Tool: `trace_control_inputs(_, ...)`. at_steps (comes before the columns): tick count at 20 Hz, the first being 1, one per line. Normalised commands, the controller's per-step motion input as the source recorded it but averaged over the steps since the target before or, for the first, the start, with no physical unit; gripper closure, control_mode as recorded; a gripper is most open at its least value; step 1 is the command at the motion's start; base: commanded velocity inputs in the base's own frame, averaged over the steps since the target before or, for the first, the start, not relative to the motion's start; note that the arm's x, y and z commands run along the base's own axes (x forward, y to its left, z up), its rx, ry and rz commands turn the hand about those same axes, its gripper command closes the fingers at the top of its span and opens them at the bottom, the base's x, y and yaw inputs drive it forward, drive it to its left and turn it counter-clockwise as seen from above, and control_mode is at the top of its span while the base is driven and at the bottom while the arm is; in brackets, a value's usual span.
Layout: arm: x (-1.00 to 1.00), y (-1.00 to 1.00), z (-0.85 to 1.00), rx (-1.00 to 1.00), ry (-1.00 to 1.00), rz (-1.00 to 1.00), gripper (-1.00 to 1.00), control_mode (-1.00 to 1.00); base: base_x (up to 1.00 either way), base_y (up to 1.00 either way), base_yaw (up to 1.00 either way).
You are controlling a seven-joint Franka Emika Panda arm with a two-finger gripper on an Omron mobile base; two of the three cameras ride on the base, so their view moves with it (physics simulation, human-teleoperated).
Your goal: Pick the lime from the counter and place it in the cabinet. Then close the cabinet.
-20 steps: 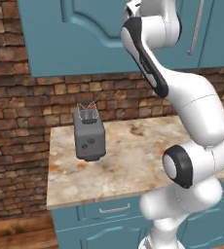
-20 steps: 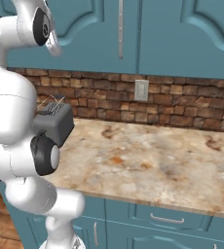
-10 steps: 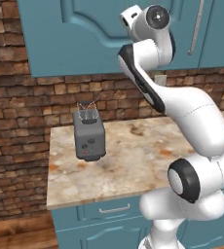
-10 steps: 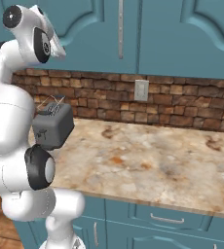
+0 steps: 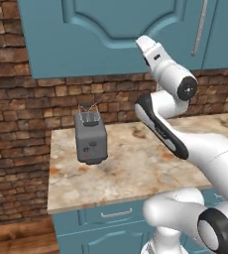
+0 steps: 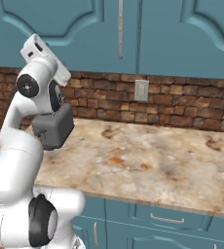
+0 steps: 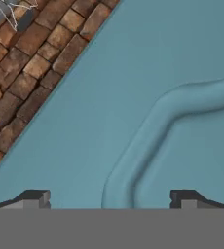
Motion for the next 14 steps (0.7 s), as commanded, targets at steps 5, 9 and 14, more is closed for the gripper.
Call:
trace_control_inputs(5, -1.00, -0.19, -0.11, 0.00, -0.23, 0.11, -1.00, -1.00, 0.00, 0.00, 0.00)
trace_control_inputs(9, -1.00, -0.09, -0.02, 0.00, -0.15, 0.04, -1.00, -1.00, 0.00, 0.00, 0.00)
trace_control_inputs(14, -1.00, -0.05, 0.00, 0.00, 0.00, -0.01, -1.00, -1.00, 0.00, 0.00, 0.00)
